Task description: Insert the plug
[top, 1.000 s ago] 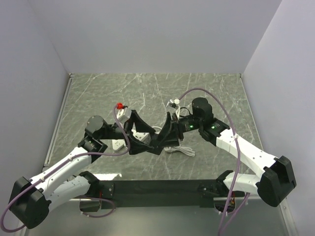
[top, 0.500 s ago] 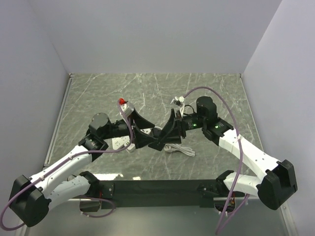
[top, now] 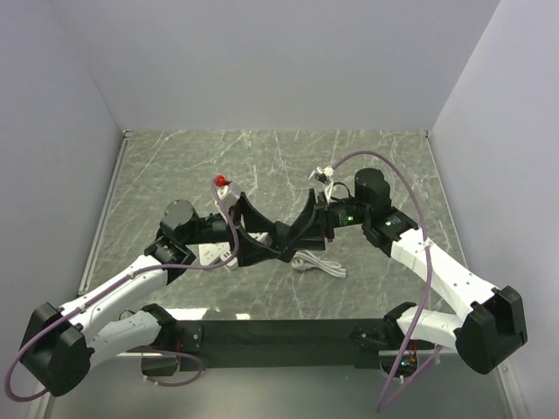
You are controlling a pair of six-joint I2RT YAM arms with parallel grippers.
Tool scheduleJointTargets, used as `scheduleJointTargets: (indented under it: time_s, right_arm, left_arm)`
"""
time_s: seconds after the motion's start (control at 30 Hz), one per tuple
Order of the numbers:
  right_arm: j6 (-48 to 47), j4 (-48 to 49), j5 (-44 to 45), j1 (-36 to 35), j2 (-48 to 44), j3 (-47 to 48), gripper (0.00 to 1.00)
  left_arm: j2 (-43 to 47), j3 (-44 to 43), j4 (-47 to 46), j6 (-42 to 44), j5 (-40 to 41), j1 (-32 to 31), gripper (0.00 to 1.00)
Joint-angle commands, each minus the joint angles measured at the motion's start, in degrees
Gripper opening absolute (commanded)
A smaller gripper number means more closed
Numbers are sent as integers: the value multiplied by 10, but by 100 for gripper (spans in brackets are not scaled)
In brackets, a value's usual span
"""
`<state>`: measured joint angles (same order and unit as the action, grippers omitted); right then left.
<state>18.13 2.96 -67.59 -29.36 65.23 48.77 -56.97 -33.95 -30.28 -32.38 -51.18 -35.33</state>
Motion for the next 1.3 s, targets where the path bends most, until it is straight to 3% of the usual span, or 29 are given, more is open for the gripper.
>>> scheduleJointTargets:
  time_s: [0.0,0.4,0.5,0.57,0.6,0.63,0.67,0.7,0.73,0.83,0.93,1.0,1.03,1.07,1.1,1.27]
  right_arm:
    - [7,34,-19,5,-19,8,0]
    - [16,51,-20,5,-23,2,0]
    - [17,54,-11,6,-27,-3,0]
    - [13,46,-2,5,-27,-2,0]
    - [-8,21,20,5,-30,1,0]
    - [-19,11,30,5,-32,4,0]
    - [-25,4,43,6,-36,3,2]
    - [-41,-12,69,6,-48,3,7]
    - [-49,-20,92,6,-56,2,10]
    - [-65,-41,169,5,-94,-8,21]
    - [-68,-38,208,5,-125,-18,23]
    - [-71,-41,222,6,-135,-19,36]
    - [-72,-42,237,5,-137,-21,45]
    - [-75,-43,243,5,-143,-24,78]
    - [-77,-43,249,5,-146,-26,89]
    - [-77,-50,289,6,-157,-32,93]
  left_arm:
    - [1,0,-43,-12,-33,-1,100]
    - [-38,-23,-6,9,-2,-16,97]
    - [-46,-26,-7,9,-9,-19,84]
    - [-54,-29,-6,11,-11,-24,69]
    - [-56,-30,-7,10,-13,-25,61]
    - [-60,-31,-7,8,-15,-25,44]
    - [-65,-32,-8,7,-16,-26,34]
    - [-66,-32,-14,3,-16,-25,23]
    - [-68,-32,-14,-2,-13,-26,1]
    - [-75,-28,-24,-14,2,-26,1]
    - [-90,-26,-53,-36,-4,-26,1]
    - [-99,-26,-65,-48,-4,-26,1]
    - [-107,-28,-67,-50,-2,-26,1]
    - [-111,-27,-71,-52,-1,-26,1]
    - [-114,-27,-73,-57,-1,-25,1]
    - [-118,-16,-101,-62,-9,-26,1]
